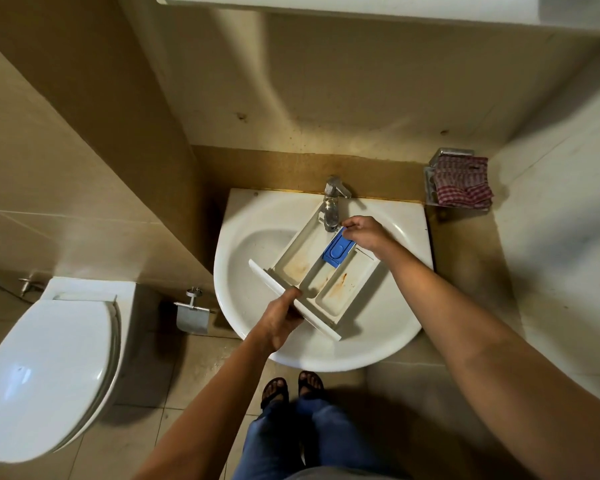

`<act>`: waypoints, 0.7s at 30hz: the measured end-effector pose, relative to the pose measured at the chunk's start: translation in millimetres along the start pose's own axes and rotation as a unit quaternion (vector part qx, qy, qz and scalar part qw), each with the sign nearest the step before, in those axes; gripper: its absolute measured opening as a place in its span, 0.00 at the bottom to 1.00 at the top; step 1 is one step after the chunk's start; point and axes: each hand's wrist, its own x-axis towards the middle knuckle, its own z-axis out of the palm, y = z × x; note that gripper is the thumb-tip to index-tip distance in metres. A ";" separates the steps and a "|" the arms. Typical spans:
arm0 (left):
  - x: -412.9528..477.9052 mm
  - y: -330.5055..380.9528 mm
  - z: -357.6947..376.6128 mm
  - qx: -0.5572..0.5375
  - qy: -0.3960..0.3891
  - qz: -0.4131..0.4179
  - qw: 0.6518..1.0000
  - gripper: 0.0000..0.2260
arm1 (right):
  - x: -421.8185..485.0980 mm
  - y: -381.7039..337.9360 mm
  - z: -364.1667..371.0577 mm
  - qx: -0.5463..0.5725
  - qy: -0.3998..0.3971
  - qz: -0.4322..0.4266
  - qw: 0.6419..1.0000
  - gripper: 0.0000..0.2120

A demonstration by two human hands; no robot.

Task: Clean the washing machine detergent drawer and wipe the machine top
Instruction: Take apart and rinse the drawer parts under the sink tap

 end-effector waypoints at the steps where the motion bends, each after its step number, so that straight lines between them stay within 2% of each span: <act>1: 0.9 -0.2 -1.0 -0.010 0.000 -0.002 1.000 0.18 | 0.0 0.0 0.7 0.000 0.003 0.000 1.000 0.15; 4: 2.7 -2.1 -4.6 -0.038 0.001 -0.006 0.999 0.20 | -0.5 -1.1 3.0 -0.003 0.005 -0.009 1.000 0.16; 10: 5.2 -0.5 -4.7 -0.026 0.000 -0.003 1.000 0.12 | -2.3 -3.2 4.9 -0.042 0.008 -0.020 0.999 0.18; 15: 1.4 12.4 -12.9 0.065 0.032 0.008 0.997 0.18 | -6.2 0.9 5.5 -0.003 0.021 0.012 1.000 0.18; 21: -9.2 31.4 -16.8 0.107 0.089 0.024 0.990 0.29 | -3.8 -2.2 8.7 0.025 0.011 0.022 0.999 0.17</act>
